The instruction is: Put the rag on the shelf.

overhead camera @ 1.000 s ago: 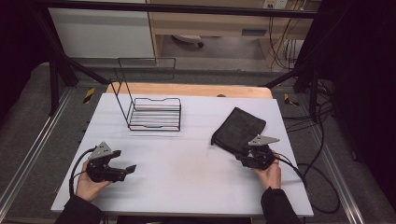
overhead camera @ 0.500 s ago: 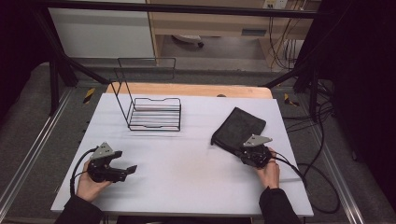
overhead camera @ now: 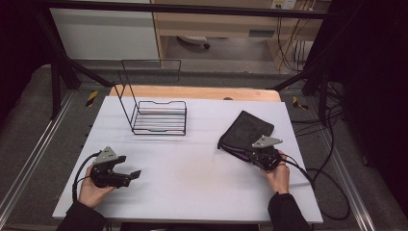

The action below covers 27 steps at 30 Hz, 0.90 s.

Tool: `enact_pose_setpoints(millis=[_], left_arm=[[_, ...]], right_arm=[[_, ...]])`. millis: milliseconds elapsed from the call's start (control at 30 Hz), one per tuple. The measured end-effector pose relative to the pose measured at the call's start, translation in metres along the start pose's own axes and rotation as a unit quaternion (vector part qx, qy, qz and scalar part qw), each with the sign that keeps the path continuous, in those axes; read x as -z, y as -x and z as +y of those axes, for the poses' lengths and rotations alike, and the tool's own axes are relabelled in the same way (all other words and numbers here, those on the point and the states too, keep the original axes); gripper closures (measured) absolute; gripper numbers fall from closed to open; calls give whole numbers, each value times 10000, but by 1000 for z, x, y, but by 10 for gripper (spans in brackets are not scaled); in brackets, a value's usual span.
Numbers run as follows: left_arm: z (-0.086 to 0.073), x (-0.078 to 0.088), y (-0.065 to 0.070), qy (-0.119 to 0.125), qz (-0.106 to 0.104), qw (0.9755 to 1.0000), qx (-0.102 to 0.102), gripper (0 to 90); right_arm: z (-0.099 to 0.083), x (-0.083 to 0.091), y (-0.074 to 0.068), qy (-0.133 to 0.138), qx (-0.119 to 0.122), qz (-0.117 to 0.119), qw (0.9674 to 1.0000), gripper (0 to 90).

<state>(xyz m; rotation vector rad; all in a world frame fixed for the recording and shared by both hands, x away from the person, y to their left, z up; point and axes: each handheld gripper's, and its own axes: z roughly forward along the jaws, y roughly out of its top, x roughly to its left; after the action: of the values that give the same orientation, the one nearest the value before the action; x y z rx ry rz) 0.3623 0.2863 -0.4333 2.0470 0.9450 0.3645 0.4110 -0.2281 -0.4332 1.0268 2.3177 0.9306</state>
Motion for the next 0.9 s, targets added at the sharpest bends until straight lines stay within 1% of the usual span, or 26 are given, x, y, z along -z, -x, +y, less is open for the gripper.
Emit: enact_pose_setpoints(millis=[167, 300, 500, 733, 800, 833, 900], left_arm=[[0, 0, 0, -3, 6, 10000, 1, 129], [0, 0, 0, -6, 5, 10000, 2, 130], [0, 0, 0, -8, 0, 10000, 1, 130], [0, 0, 1, -20, -14, 10000, 16, 131], [0, 0, 1, -33, -18, 10000, 28, 132], [0, 0, 1, -32, -22, 10000, 48, 132], [0, 0, 2, -40, -23, 10000, 52, 132]], right_arm=[[0, 3, -2, -72, 4, 103, 9999, 834], [0, 7, -4, -52, -44, 193, 9998, 834], [0, 11, -12, -89, -78, 304, 9995, 834], [5, 15, -24, -71, -205, 414, 9989, 834], [5, 14, -27, -116, -267, 470, 9985, 831], [5, 12, -27, -188, -287, 486, 9982, 827], [3, 8, -27, -320, -436, 534, 9971, 806]])
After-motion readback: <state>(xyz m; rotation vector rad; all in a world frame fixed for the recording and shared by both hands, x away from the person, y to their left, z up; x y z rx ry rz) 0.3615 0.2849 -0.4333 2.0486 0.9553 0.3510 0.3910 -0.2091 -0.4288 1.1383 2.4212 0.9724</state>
